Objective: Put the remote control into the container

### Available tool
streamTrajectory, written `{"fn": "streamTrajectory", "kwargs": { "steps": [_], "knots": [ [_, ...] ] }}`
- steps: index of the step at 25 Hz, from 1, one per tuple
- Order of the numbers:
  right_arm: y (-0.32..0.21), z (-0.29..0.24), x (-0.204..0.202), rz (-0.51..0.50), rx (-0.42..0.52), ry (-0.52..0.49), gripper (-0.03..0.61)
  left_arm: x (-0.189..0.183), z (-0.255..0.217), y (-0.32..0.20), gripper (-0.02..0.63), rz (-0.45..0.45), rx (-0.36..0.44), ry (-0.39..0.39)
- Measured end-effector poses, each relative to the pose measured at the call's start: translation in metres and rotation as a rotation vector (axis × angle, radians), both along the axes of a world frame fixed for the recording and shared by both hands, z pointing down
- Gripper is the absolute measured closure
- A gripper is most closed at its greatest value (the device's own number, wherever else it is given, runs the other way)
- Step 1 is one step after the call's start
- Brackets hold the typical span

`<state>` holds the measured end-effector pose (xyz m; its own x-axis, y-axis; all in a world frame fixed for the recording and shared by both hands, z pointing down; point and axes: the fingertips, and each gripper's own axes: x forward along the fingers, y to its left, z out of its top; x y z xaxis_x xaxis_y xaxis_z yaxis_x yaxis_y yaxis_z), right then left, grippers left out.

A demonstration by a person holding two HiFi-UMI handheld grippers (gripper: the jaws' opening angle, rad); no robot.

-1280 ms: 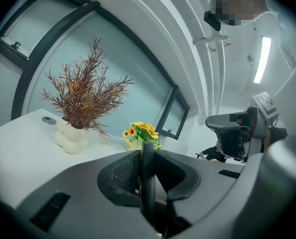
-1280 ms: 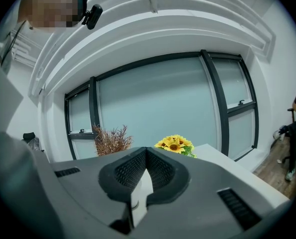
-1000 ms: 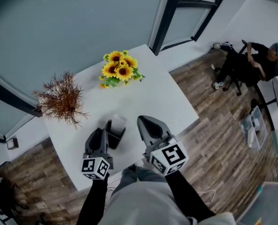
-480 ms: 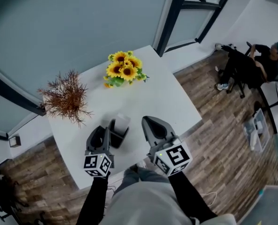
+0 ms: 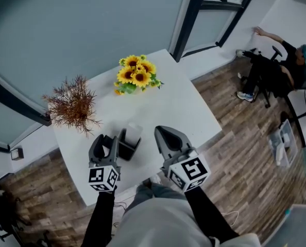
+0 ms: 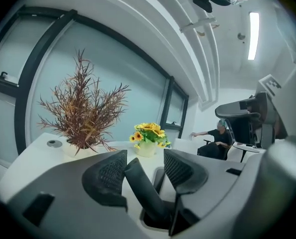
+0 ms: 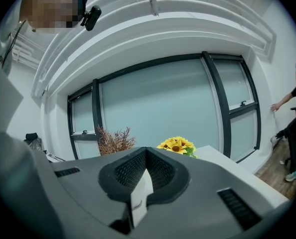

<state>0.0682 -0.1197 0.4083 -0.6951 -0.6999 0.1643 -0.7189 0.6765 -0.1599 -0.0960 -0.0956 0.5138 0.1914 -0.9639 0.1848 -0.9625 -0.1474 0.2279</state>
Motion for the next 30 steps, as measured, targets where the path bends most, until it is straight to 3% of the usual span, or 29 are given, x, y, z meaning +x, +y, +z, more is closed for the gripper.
{"fn": "streamTrajectory", "kwargs": {
  "steps": [8, 16, 19, 23, 30],
  "knots": [
    [0.000, -0.002, -0.002, -0.016, 0.006, -0.005, 0.574, 0.000, -0.034, 0.006, 0.403, -0.019, 0.090, -0.095],
    [0.005, -0.004, -0.010, -0.037, 0.009, -0.023, 0.575, 0.011, -0.083, 0.023, 0.410, -0.007, 0.206, -0.082],
    [0.009, -0.006, -0.015, -0.054, 0.012, -0.026, 0.574, 0.017, -0.092, 0.029, 0.531, -0.002, 0.218, -0.099],
    [0.013, -0.007, -0.020, -0.069, 0.017, -0.026, 0.574, 0.020, -0.093, 0.036, 0.603, -0.007, 0.216, -0.103],
    [0.019, -0.009, -0.026, -0.092, 0.029, -0.018, 0.574, 0.019, -0.093, 0.044, 0.606, -0.022, 0.200, -0.097]
  ]
}}
